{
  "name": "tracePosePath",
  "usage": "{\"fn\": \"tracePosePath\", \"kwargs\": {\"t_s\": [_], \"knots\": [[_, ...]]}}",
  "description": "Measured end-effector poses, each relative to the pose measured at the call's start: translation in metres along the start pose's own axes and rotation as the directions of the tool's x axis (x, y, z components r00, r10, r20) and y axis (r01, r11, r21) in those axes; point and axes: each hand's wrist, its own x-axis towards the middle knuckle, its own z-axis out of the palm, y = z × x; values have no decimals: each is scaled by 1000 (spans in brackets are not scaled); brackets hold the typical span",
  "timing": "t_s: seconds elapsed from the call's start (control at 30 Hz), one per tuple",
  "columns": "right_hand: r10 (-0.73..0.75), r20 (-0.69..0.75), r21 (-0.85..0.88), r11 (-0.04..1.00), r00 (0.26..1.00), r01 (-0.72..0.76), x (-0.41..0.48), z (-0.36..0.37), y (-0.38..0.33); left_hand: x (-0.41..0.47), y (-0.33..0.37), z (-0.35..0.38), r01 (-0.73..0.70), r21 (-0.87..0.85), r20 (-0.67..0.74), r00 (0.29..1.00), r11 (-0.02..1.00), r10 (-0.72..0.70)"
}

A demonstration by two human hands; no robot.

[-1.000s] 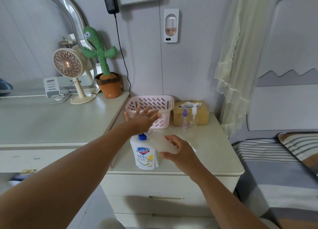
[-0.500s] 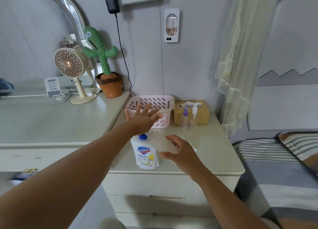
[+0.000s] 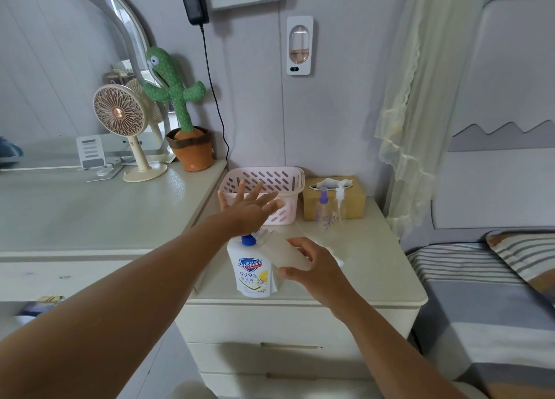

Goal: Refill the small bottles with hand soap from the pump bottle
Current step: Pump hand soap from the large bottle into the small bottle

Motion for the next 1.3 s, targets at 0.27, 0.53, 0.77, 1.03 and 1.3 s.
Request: {"fn": "tracePosePath", "kwargs": {"t_s": [0.27,0.53,0.77,1.03,1.3], "knots": [[9,12,-40,999,1000,-8,0,1,3,-2,-3,15,11,-99,-11,1000,995,-12],[-5,-6,-9,1000,1000,5,0,0,-3,-2,0,-1,3,-33,-21,1000,999,-3],[1,4,-18,1000,1000,-1,-2,3,1,-3,-3,15,22,-108,-23,999,994,-24],[-12,0,2,1000,1000,12,0,1,-4,-2,-2,0,8,-40,-15,1000,999,-9],[3,6,-7,1000,1000,-3,-1,6,2,-1,-7,17,21,-111,-12,1000,994,-23]]}}
